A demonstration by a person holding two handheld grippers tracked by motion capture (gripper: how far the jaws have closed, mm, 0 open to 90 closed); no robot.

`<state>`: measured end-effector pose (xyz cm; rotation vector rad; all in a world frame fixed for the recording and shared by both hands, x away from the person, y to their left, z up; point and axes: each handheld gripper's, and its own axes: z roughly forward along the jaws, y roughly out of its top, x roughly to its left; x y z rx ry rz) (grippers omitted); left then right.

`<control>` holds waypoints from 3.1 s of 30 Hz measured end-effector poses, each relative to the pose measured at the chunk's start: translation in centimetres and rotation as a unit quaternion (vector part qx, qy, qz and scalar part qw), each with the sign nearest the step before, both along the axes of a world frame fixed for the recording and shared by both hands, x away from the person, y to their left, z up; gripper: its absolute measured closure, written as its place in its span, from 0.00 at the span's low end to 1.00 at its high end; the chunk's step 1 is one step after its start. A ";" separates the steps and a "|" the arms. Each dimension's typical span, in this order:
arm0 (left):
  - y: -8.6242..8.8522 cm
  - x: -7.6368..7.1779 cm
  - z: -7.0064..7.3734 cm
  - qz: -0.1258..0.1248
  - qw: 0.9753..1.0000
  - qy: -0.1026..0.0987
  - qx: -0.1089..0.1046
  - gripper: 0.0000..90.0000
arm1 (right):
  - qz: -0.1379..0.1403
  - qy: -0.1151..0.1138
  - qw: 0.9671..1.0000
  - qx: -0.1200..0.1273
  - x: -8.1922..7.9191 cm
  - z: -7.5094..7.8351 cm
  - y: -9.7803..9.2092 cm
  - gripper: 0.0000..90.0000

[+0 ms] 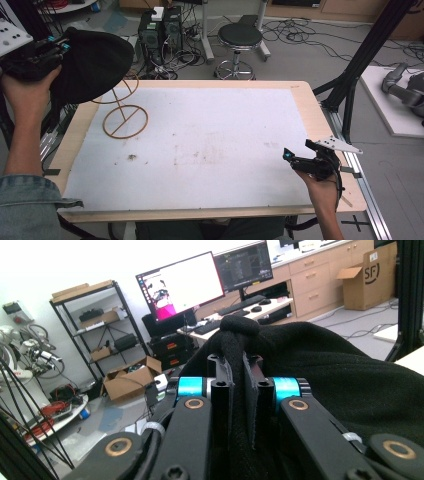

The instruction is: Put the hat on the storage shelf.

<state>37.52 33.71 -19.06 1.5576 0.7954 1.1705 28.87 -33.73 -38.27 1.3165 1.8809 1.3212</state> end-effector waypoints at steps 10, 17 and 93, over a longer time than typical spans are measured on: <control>-0.5 1.1 -1.6 0.001 1.000 0.018 0.006 0.93 | -0.002 -0.003 1.000 -0.002 -0.2 0.2 -0.1 0.07; -0.8 1.6 -2.4 0.001 1.000 0.025 0.009 0.93 | -0.006 -0.002 1.000 0.000 -0.2 0.2 -0.2 0.07; -2.6 -0.1 -5.7 -0.050 0.994 0.082 -0.043 0.47 | 0.004 -0.003 1.000 0.003 0.8 0.2 0.2 0.07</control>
